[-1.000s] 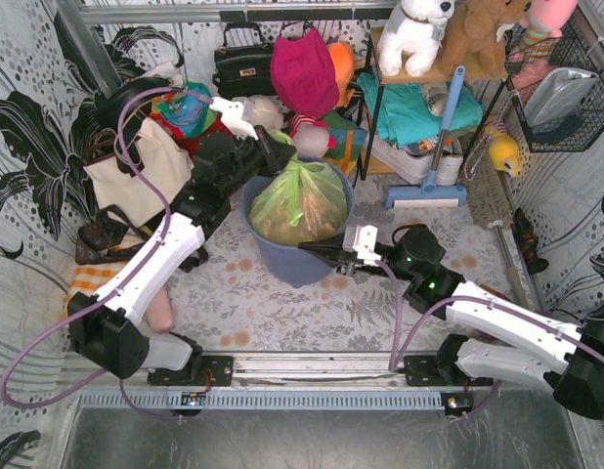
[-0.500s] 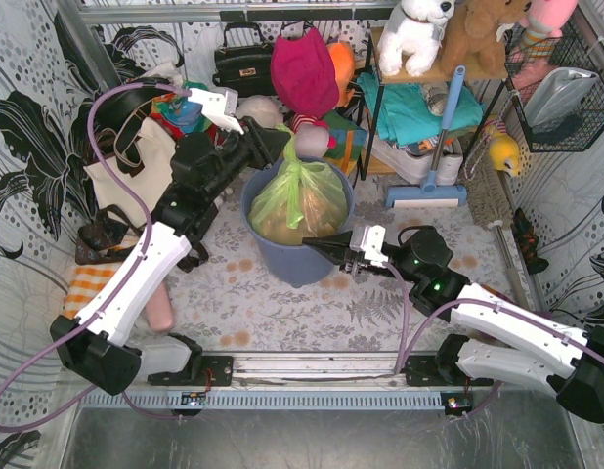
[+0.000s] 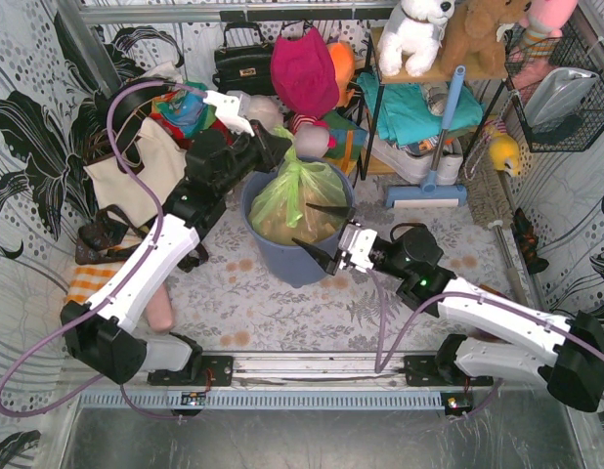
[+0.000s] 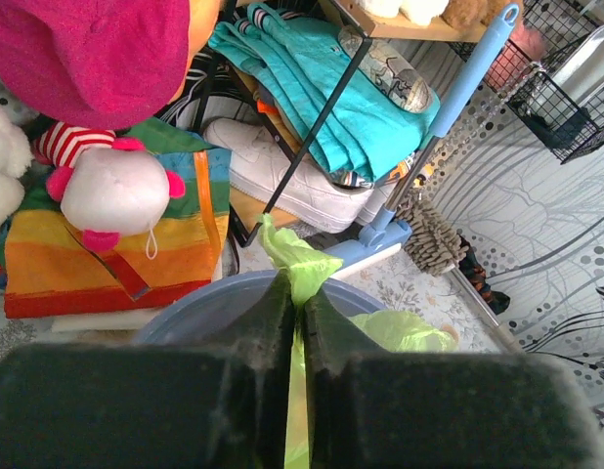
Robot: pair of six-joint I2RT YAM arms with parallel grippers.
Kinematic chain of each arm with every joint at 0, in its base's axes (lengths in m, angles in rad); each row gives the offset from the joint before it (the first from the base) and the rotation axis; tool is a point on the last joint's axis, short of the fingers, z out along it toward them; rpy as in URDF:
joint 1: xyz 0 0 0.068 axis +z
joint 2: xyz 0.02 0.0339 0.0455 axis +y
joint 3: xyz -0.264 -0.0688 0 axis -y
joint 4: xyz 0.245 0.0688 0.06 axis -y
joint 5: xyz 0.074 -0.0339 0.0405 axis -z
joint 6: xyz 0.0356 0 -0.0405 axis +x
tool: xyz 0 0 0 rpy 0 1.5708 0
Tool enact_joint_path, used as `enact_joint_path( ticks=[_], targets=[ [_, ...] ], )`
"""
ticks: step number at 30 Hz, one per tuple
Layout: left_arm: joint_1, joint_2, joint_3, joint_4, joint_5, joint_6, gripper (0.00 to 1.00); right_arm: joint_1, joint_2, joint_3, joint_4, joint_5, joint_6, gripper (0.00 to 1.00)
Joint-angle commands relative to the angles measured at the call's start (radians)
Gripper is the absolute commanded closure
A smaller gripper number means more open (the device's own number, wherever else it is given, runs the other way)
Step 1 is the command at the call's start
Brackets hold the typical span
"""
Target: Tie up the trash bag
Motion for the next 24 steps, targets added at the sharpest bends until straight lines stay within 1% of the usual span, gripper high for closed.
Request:
enact_joint_path(
  ticks=[1,4,5,9,13,15,18,20,21,22,23,24],
  targets=[
    [0.006,0.014,0.029,0.01,0.007,0.01,0.87,0.006,0.062,0.015,0.176,0.06,-0.152,0.31],
    [0.006,0.02,0.035,-0.009,0.015,0.01,0.99,0.007,0.12,0.024,0.273,0.088,-0.185,0.3],
    [0.006,0.018,0.035,-0.01,0.015,0.009,1.0,0.007,0.138,0.03,0.312,0.095,-0.185,0.3],
    [0.006,0.003,0.025,-0.013,0.013,0.006,1.0,0.006,0.198,0.046,0.439,0.104,-0.188,0.36],
    [0.006,-0.014,0.015,-0.013,0.006,0.008,1.0,0.006,0.238,0.073,0.484,0.102,-0.182,0.44],
    [0.005,-0.021,0.01,-0.01,0.005,0.006,1.0,0.007,0.252,0.086,0.491,0.102,-0.184,0.53],
    [0.006,-0.023,0.009,-0.012,0.007,0.007,1.0,0.006,0.268,0.102,0.495,0.098,-0.189,0.65],
    [0.006,-0.022,0.009,-0.012,0.008,0.007,1.0,0.006,0.274,0.111,0.489,0.091,-0.197,0.76],
    [0.007,-0.022,0.009,-0.01,0.008,0.007,1.0,0.007,0.276,0.116,0.483,0.088,-0.201,0.83],
    [0.005,-0.021,0.01,-0.009,0.008,0.007,1.0,0.006,0.275,0.123,0.474,0.082,-0.207,0.94],
    [0.006,-0.021,0.012,-0.006,0.008,0.007,1.0,0.006,0.272,0.129,0.461,0.076,-0.212,1.0],
    [0.006,-0.022,0.016,-0.006,0.002,0.007,1.0,0.006,0.267,0.14,0.443,0.07,-0.213,1.0]
  ],
)
